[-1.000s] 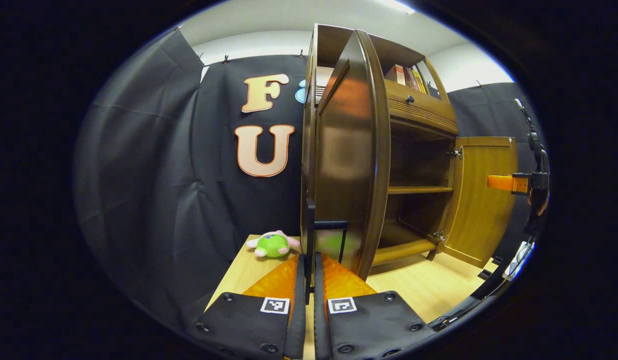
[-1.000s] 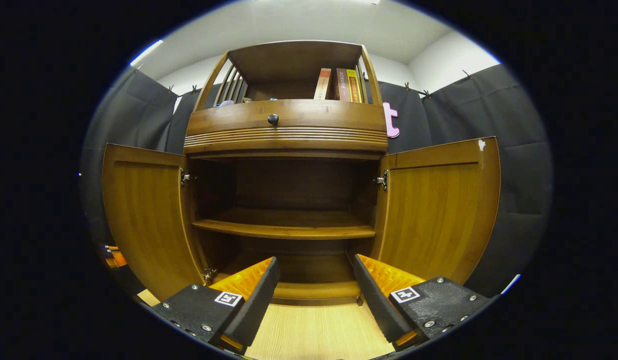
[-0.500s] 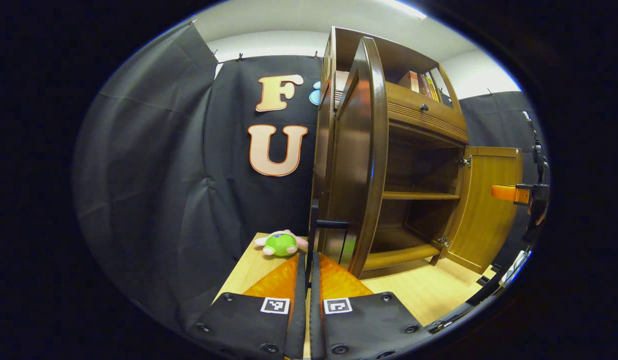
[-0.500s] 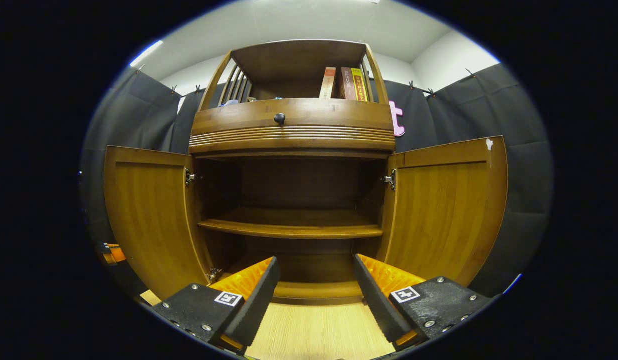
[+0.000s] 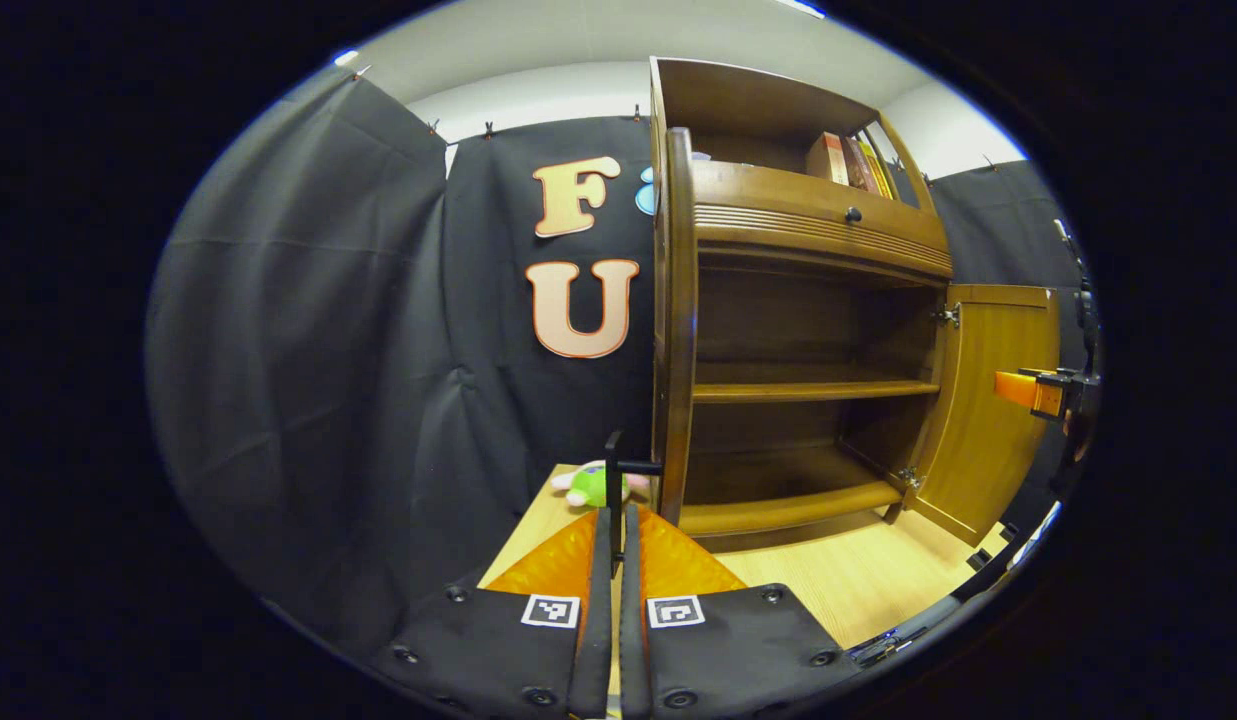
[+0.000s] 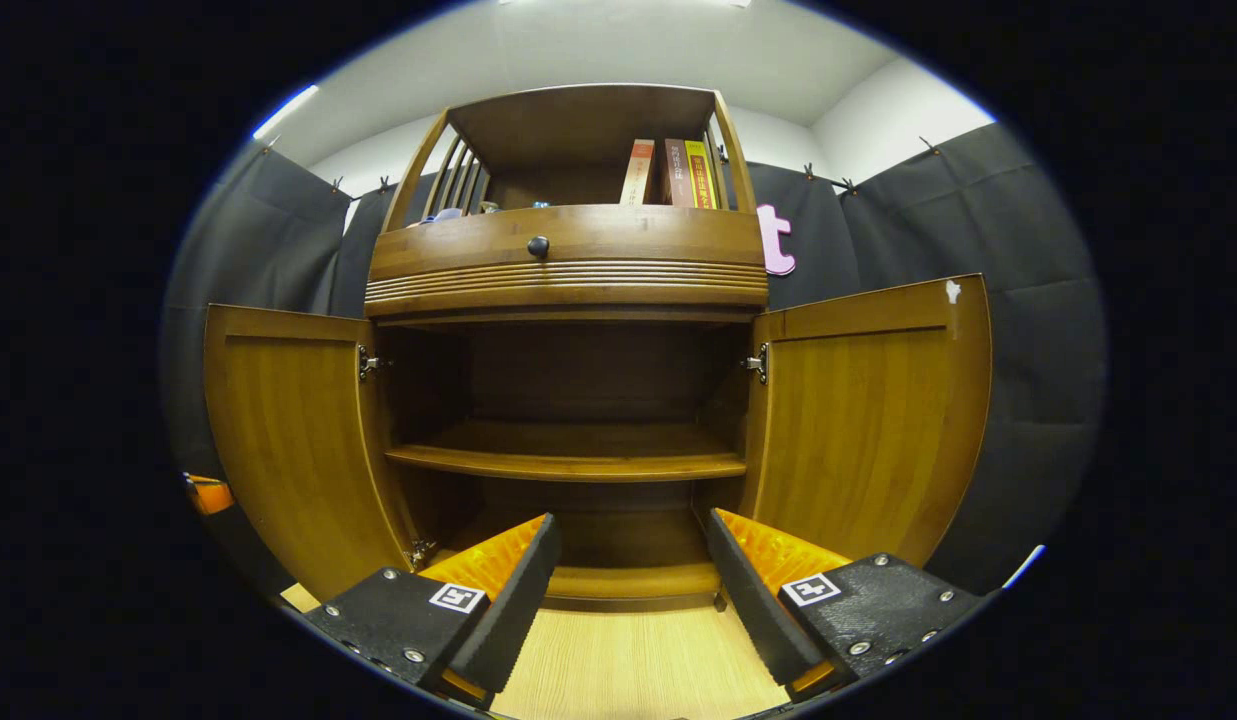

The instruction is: Open the right door of the double-door shoe cabinet with the right hand, and open the left door with the left hand.

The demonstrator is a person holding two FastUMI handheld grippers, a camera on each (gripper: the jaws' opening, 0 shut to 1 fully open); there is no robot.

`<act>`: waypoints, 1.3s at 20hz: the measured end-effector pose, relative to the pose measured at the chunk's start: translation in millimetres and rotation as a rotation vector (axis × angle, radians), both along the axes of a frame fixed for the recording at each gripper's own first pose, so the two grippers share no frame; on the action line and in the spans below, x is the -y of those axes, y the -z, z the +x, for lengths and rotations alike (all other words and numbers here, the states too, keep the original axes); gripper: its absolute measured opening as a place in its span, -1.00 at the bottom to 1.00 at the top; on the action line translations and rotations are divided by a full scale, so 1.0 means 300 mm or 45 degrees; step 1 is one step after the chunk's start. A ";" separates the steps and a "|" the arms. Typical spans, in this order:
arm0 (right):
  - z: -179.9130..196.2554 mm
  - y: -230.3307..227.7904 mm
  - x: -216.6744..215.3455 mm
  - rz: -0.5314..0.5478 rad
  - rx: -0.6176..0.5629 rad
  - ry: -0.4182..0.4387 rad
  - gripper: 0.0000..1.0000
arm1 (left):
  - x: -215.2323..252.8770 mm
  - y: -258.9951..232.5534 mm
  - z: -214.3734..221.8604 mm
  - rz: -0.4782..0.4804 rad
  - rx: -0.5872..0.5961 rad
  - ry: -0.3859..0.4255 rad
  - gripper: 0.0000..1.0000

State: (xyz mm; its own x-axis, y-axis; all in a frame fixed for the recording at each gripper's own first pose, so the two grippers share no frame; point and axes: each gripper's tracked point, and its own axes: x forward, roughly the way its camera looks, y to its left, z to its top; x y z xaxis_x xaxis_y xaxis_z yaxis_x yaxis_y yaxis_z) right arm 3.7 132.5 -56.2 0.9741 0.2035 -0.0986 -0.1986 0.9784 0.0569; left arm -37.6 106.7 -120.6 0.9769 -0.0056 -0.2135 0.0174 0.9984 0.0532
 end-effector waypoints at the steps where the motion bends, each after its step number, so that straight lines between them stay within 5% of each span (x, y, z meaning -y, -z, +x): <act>1: 0.001 -0.007 0.014 0.001 0.004 0.009 1.00 | 0.025 -0.045 -0.016 0.007 0.018 -0.002 -0.77; 7: 0.004 -0.066 0.092 -0.011 0.030 0.055 0.90 | 0.184 -0.214 -0.019 -0.047 0.045 0.035 -0.53; 16: -0.012 -0.206 0.211 -0.057 0.110 0.092 0.92 | 0.346 -0.504 0.081 -0.073 0.220 0.067 0.15; 24: -0.045 -0.263 0.297 -0.081 0.141 0.112 0.84 | 0.415 -0.558 0.132 -0.057 0.251 0.047 0.92; 26: -0.050 -0.255 0.312 -0.083 0.130 0.118 0.85 | 0.432 -0.542 0.139 -0.064 0.236 0.050 0.92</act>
